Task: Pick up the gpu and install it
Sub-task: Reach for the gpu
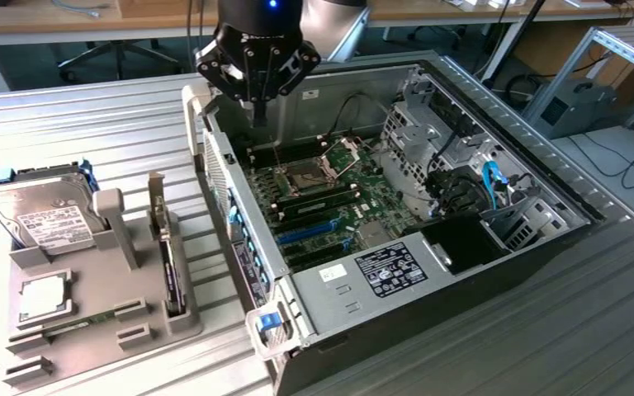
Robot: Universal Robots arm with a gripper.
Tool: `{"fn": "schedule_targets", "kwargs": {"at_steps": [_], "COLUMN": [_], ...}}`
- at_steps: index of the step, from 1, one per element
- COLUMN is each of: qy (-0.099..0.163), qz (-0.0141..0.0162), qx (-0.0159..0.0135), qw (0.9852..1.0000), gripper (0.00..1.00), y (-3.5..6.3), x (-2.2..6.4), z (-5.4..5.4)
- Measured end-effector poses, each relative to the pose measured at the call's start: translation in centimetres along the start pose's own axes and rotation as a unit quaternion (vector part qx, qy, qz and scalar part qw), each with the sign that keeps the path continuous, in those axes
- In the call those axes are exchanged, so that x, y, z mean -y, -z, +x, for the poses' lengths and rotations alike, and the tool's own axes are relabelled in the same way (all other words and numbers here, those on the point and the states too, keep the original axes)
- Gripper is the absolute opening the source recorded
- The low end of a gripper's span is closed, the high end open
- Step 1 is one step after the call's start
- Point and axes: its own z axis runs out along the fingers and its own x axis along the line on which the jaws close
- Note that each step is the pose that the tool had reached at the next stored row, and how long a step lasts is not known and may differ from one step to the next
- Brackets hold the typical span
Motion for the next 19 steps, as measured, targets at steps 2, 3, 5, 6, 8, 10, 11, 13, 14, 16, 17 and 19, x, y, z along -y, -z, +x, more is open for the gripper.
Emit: {"fn": "schedule_targets", "kwargs": {"at_steps": [2,3,5,6,8,10,11,13,14,16,17,19], "qy": [0.000,0.000,0.000,0.000,0.000,0.000,0.000,0.000,0.000,0.000,0.000,0.000], "qz": [0.0000,0.0000,0.0000,0.0000,0.0000,0.0000,0.0000,0.0000,0.0000,0.0000,0.0000,0.0000], "qx": [0.0000,0.0001,0.0001,0.0001,0.0001,0.0002,0.0002,0.0002,0.0003,0.0004,0.0004,0.0004], "qw": [1.0000,1.0000,1.0000,1.0000,1.0000,1.0000,1.0000,1.0000,1.0000,1.0000,1.0000,1.0000], "gripper": [0.11,0.11,0.11,0.11,0.11,0.11,0.11,0.11,0.11,0.11,0.11,0.11], "y": [0.01,0.01,0.02,0.02,0.03,0.04,0.04,0.06,0.06,0.07,0.08,0.08], "x": [0.02,0.03,0.05,0.06,0.07,0.10,0.11,0.15,0.16,0.19,0.21,0.23], "z": [0.3,0.4,0.6,0.7,1.0,1.3,1.5,2.0,2.2,2.6,2.7,3.0]}}
